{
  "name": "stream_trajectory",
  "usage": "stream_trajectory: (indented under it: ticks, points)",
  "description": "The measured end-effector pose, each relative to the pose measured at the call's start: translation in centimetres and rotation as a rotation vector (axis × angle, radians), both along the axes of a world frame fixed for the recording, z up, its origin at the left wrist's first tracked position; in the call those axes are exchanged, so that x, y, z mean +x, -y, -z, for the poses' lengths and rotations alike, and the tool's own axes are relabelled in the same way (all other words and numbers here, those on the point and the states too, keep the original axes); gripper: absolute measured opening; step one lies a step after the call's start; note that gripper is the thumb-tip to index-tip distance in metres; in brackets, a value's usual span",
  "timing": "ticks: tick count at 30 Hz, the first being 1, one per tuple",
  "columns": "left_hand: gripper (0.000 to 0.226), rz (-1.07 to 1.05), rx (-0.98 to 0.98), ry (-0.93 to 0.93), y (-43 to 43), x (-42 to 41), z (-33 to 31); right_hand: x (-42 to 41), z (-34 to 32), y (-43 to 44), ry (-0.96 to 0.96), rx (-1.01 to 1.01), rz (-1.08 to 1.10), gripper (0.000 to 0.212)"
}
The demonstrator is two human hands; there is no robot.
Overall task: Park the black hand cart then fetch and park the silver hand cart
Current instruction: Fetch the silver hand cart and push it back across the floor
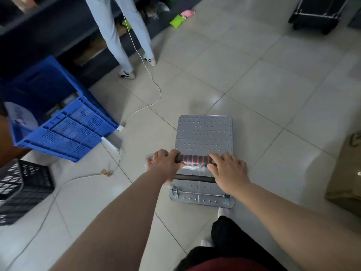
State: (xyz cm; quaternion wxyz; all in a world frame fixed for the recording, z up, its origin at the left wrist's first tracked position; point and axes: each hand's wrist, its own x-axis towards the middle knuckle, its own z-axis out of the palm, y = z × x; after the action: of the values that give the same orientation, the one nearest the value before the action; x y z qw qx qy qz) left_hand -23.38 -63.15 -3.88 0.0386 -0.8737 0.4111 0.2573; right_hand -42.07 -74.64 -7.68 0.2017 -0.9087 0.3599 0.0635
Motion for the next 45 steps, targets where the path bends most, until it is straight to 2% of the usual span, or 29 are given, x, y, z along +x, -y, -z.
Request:
stream_trajectory:
  ticks: [12, 20, 27, 39, 45]
  points:
    - [0.036, 0.120, -0.015, -0.043, 5.8, 10.9, 0.0, 9.6, -0.6, 4.0, -0.054, 0.138, 0.120, 0.040]
    - [0.035, 0.276, -0.086, -0.036, 9.6, 18.4, 1.3, 16.8, -0.9, 3.6, -0.043, -0.062, 0.414, 0.039]
    - [0.036, 0.415, -0.112, 0.030, 12.9, 25.2, 1.8, 23.1, -1.1, 4.8, -0.036, -0.008, 0.528, 0.037]
    - [0.038, 0.474, -0.012, -0.010, 24.9, 32.5, 0.5, 29.7, -0.2, 15.1, -0.006, 0.000, 0.545, 0.037]
    - [0.036, 0.507, -0.021, 0.000, 30.8, 35.0, 0.3, 32.2, -1.0, 21.0, -0.055, 0.137, 0.545, 0.036]
